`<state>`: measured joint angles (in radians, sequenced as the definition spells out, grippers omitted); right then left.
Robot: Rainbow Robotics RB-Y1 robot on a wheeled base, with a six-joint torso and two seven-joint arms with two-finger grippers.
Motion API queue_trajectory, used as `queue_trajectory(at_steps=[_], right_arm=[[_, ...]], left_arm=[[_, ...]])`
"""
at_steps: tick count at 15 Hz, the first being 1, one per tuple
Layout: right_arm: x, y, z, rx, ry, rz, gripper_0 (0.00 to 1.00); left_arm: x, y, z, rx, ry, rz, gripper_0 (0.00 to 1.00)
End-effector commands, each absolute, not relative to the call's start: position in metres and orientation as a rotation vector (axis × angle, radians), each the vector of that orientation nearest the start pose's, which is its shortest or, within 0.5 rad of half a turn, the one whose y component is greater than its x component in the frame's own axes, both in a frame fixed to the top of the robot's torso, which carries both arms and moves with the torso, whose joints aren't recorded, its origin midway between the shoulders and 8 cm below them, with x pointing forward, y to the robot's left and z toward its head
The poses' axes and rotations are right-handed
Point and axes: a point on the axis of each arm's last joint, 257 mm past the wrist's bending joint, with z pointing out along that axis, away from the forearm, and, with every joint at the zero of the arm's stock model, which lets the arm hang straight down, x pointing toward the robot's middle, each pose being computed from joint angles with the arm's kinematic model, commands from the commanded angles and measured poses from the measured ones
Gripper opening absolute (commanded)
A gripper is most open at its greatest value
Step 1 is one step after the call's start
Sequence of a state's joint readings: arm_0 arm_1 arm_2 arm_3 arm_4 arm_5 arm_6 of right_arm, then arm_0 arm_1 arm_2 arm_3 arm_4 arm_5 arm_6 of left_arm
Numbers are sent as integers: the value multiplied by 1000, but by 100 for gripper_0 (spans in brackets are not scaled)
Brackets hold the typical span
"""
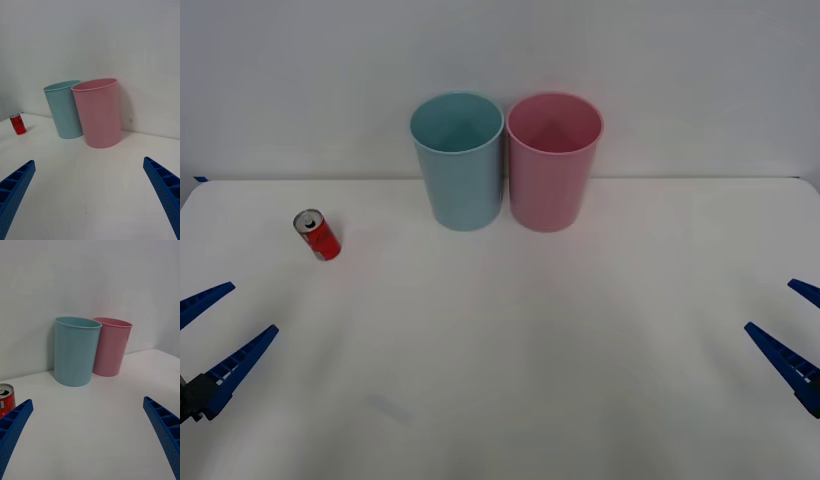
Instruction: Grasp the object on the table and drop it into the matching bin: aluminum can to the light blue bin, PET bottle to the pink bin.
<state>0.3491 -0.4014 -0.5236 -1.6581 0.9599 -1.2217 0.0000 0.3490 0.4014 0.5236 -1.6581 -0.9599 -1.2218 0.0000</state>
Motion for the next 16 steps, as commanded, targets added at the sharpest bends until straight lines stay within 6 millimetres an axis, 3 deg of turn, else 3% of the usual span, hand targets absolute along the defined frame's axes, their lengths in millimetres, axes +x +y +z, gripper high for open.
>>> queue_trajectory(at_steps=[1, 2, 8, 16], right_arm=[[342, -330, -169, -465, 1441, 567, 100], [342, -330, -169, -465, 1441, 567, 100], [342, -330, -169, -465, 1441, 567, 100], [342, -330, -169, -465, 1441, 567, 100]], left_arm=[[342, 330, -169, 465, 1441, -567, 100], [342, 332, -178, 426, 1451, -578, 100], [346, 344, -185, 388, 1472, -573, 100], [361, 384, -232, 260, 1572, -378, 100]])
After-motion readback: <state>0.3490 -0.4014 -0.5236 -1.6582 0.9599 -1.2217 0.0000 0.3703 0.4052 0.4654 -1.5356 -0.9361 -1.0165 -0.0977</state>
